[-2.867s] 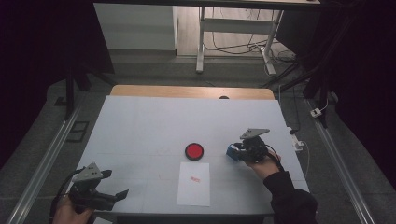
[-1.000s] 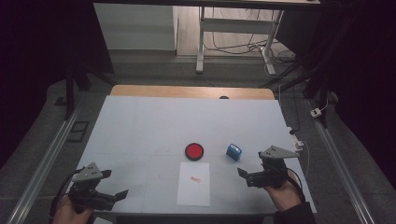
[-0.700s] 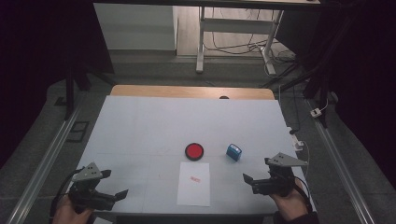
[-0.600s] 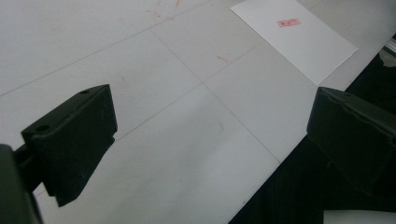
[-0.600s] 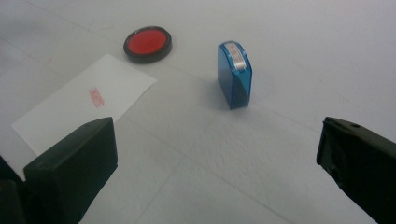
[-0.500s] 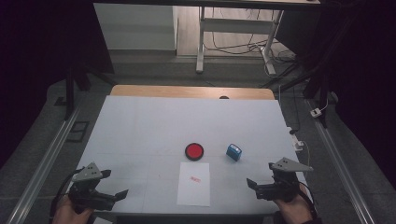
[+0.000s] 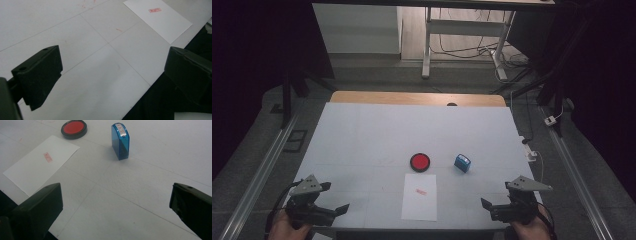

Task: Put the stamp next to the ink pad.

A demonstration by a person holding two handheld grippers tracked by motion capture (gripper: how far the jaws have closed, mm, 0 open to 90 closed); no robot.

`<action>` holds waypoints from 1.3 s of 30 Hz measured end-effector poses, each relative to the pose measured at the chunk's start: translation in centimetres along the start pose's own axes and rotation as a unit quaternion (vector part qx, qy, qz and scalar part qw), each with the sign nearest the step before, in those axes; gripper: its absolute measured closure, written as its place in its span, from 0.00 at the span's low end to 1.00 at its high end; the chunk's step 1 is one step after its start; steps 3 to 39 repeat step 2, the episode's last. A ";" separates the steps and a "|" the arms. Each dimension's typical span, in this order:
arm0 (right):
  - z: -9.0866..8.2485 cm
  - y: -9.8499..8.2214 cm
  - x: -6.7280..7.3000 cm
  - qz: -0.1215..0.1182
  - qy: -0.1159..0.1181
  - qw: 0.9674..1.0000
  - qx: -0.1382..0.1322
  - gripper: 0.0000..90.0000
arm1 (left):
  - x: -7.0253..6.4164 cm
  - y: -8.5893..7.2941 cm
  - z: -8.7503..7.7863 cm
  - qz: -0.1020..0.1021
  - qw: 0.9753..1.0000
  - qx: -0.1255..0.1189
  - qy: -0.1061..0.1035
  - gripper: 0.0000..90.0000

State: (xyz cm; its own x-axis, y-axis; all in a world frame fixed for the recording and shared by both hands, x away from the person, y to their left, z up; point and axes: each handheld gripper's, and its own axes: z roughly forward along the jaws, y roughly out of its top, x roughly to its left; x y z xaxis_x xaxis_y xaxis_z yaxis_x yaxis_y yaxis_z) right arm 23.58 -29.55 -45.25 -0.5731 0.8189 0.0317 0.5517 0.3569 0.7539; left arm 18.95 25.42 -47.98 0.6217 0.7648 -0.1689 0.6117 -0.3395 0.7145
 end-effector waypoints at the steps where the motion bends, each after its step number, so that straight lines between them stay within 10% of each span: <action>1: 0.0 0.0 0.0 0.001 0.000 1.000 0.001 0.00 | 0.0 0.0 0.0 0.000 1.000 -0.001 -0.001 0.02; 39: 0.1 0.0 -0.1 0.001 -0.001 1.000 0.002 0.00 | 0.0 0.1 0.1 -0.001 1.000 -0.001 -0.003 0.02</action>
